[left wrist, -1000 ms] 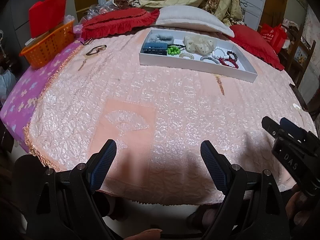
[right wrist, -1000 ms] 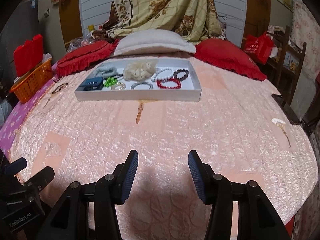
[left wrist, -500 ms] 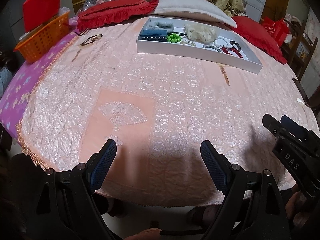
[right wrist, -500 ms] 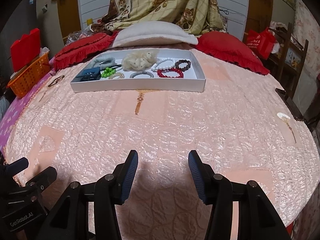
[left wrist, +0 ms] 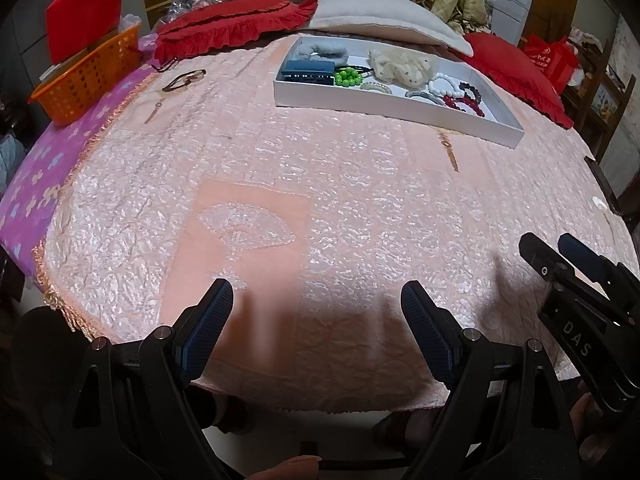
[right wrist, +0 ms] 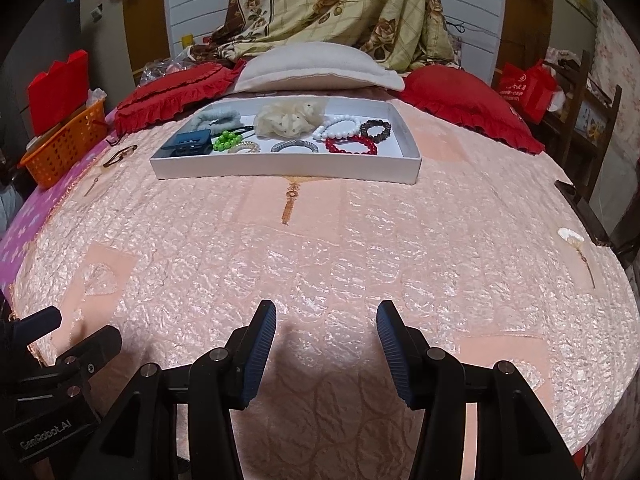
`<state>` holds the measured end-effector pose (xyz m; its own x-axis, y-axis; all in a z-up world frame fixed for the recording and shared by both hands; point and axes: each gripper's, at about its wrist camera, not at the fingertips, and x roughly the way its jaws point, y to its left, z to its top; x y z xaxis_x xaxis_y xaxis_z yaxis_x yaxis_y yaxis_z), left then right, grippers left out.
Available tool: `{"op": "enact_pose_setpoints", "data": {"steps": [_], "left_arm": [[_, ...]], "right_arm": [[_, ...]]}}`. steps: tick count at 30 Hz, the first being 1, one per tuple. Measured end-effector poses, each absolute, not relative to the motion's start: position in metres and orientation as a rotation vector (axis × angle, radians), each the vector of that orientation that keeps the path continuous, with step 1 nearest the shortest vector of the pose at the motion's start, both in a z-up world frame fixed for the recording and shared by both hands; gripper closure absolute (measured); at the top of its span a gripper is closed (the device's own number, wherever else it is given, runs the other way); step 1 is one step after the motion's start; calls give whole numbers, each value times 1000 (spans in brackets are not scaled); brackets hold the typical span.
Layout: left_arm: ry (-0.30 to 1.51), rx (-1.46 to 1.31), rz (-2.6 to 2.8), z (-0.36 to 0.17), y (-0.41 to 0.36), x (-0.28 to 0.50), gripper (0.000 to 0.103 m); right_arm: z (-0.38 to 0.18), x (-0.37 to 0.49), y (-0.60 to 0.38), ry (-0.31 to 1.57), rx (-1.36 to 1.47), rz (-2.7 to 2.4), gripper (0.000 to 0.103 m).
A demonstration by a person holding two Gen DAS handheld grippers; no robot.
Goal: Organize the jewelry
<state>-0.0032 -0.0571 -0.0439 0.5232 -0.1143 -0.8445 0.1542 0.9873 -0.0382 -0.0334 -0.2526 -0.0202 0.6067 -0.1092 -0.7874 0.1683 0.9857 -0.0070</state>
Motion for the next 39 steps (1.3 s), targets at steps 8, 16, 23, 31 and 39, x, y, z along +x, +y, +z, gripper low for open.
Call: {"op": "enact_pose_setpoints", "data": {"steps": [8, 16, 23, 31, 39], "left_arm": [[1015, 46, -162, -46, -57, -2, 17], [1025, 55, -159, -48, -60, -1, 17], [1028, 61, -166, -48, -61, 0, 17], [1034, 57, -164, -50, -60, 1, 17], [999, 53, -180, -44, -60, -3, 17]], "right_arm": [[-21, -34, -252, 902, 80, -161, 53], [-20, -33, -253, 895, 84, -157, 53], [-21, -32, -254, 904, 94, -162, 53], [-23, -33, -254, 899, 91, -156, 52], [-24, -33, -251, 905, 91, -158, 52]]}}
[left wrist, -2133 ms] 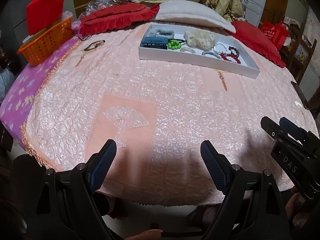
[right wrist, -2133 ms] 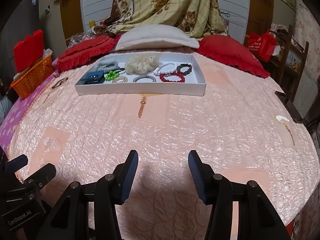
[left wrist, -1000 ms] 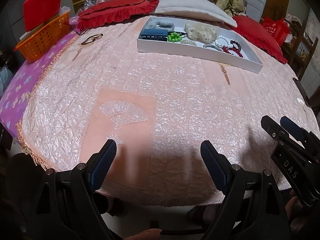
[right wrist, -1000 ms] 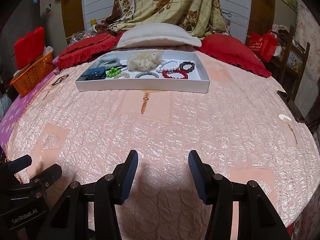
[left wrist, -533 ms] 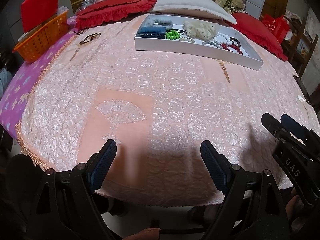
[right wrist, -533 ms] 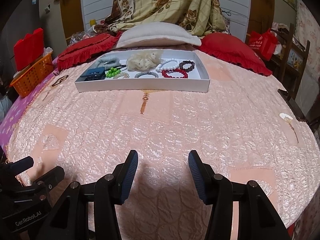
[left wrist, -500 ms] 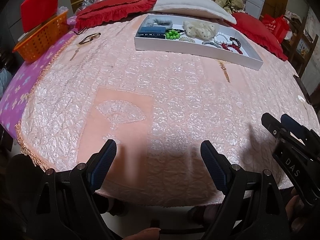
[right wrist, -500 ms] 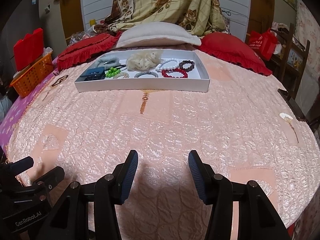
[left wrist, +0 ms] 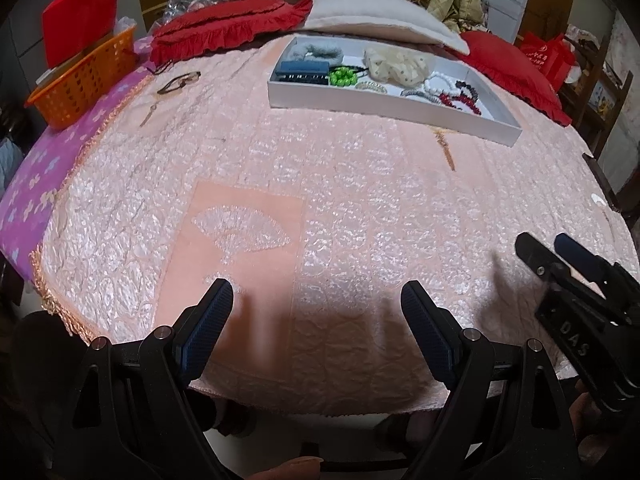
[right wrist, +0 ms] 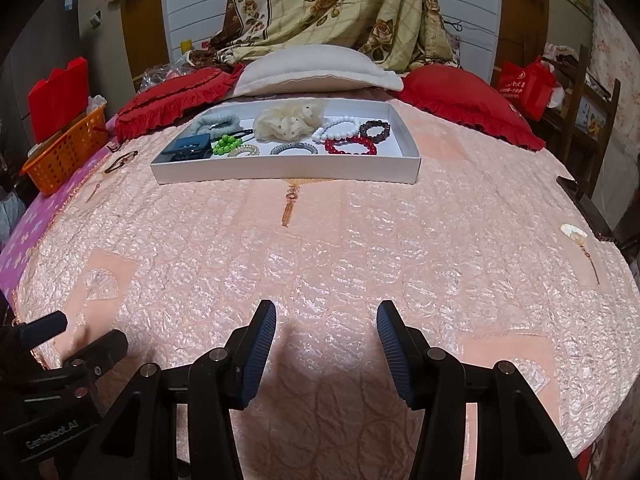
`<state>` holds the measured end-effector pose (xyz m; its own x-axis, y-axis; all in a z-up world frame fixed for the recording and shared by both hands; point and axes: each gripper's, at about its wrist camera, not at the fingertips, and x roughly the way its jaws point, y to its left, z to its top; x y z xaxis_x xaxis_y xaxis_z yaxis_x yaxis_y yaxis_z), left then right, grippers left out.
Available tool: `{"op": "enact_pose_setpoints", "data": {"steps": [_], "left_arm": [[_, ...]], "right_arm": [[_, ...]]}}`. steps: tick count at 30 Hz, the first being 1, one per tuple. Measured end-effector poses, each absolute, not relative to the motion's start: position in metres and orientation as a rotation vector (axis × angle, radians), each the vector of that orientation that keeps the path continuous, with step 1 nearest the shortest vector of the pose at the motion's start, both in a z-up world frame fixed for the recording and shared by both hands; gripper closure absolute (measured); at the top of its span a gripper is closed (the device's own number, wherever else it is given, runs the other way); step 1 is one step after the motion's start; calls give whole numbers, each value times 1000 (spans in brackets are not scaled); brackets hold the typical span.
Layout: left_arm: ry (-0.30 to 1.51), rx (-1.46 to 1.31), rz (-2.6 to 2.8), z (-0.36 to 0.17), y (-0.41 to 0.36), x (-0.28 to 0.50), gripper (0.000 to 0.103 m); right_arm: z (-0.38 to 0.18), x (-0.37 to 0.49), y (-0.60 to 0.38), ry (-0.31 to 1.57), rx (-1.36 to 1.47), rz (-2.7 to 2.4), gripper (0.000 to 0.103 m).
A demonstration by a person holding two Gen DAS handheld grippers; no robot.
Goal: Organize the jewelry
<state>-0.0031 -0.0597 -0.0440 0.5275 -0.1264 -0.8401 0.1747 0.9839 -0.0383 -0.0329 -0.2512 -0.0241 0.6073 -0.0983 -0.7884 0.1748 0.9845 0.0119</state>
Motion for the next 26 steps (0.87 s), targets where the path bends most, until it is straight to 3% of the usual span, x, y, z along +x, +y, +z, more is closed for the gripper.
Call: {"op": "enact_pose_setpoints", "data": {"steps": [26], "left_arm": [[964, 68, -146, -31, -56, 24, 17]], "right_arm": [[-5, -21, -252, 844, 79, -111, 52]]}}
